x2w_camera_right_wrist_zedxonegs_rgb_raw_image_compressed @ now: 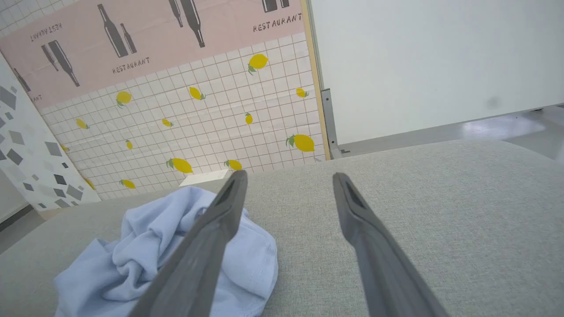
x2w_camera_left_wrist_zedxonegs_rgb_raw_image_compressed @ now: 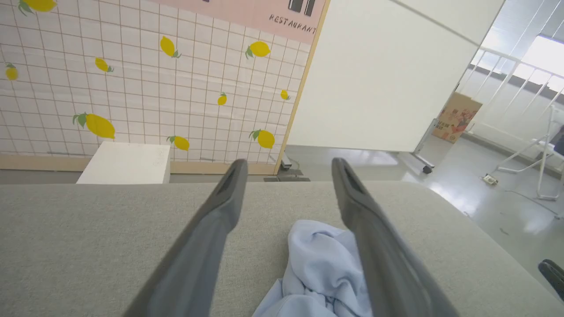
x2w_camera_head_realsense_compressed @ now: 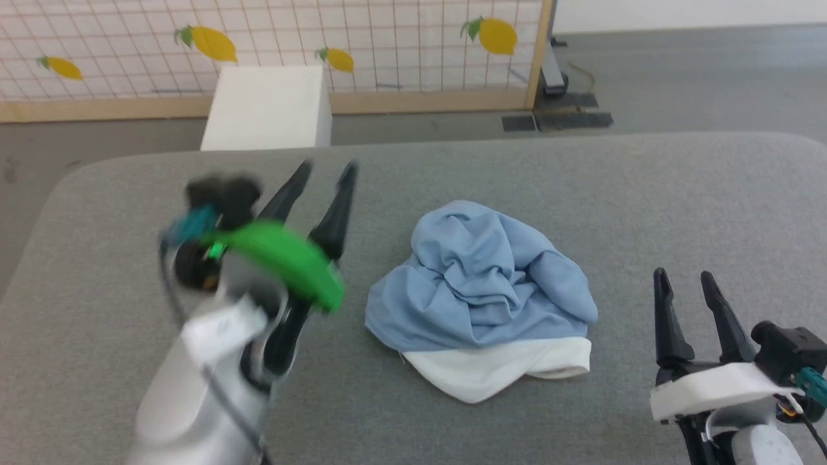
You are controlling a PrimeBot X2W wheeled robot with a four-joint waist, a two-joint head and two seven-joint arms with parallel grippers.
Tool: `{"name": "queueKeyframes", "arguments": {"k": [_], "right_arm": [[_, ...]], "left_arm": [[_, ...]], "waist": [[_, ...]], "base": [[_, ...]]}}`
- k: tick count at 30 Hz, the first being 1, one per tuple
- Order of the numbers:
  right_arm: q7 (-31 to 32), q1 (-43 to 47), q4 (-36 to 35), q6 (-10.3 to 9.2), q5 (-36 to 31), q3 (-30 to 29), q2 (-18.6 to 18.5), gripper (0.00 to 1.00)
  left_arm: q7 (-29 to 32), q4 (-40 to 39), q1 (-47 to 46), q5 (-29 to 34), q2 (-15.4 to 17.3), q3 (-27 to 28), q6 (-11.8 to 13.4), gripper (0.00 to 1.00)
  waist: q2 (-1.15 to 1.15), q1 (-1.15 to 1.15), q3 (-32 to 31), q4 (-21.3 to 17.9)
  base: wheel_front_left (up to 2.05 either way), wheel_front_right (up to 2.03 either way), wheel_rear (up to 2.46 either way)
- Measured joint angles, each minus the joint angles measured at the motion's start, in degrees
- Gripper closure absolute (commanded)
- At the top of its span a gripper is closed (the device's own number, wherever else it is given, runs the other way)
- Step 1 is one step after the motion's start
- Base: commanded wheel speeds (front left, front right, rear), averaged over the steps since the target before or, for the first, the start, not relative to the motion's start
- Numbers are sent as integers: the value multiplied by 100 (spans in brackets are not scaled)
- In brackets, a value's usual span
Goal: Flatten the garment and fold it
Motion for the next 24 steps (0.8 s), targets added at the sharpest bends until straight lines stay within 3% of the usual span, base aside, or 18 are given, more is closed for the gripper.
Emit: {"name": "queueKeyframes", "arguments": {"k": [6,7,16,24], "right_arm": [[115,232,-174,0,-33,-120,-1,0],[182,321,-242,0,-51,-131,-1,0],[268,656,-315,-1,-78,-101,-1,0],[347,744,-345,0,-57,-113,-1,0]], "left_arm": [[-824,-955,1474,290,285,308,469,0],[-1274,-1144,2051,420,353,424,670,0],[-1702,-1057,3430,973,316,383,957,0],[-1720,-1093,3646,1043,166,584,993,0]], "waist": [[0,0,-234,151],[0,0,-325,195],[0,0,-540,210],[0,0,-591,279]], "base": [[0,0,0],[0,0,0],[0,0,0],[0,0,0]]}}
